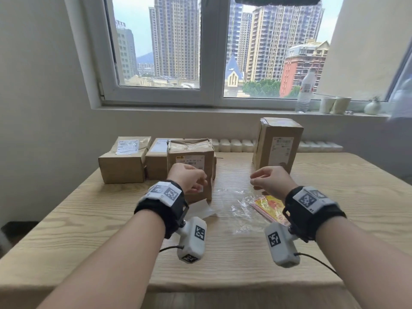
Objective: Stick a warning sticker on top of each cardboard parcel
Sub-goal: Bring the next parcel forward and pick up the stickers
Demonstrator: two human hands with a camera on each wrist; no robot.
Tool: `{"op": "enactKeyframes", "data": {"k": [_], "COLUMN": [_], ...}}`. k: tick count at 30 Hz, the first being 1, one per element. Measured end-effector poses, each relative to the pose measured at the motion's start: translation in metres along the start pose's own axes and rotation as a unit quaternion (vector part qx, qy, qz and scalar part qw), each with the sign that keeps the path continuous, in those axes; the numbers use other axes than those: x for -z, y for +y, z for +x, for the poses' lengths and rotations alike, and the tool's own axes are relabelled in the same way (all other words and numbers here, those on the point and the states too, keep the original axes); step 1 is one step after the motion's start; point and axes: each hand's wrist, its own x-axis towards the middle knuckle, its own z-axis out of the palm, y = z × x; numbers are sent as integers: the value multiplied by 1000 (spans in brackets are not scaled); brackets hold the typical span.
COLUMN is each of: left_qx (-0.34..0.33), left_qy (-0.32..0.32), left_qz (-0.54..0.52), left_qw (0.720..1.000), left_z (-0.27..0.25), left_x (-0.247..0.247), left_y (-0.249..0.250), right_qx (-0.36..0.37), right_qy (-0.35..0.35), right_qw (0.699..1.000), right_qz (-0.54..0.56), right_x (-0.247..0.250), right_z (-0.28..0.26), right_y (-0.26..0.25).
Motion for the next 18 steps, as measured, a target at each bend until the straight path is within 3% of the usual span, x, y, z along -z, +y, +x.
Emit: {"op": "enactKeyframes", "data": {"k": [3,7,18], "left_qx": [12,41,49], "left_qy": [-71,-110,-127], "left_qz": [7,34,68], "left_qw": [997,993,988], "left_z": [0,6,28], "left_x": [-36,-72,-88], "left_y": [-2,-15,-15], "right_qx": [-13,-22,-28], "right_qy": [-27,-66,-77], "right_qw": [998,981,958], "right_qz": [-55,-181,-275], "right_x": [-4,-20,-44], "right_z": [-7,-11,2], "right_y": [12,17,29]}}
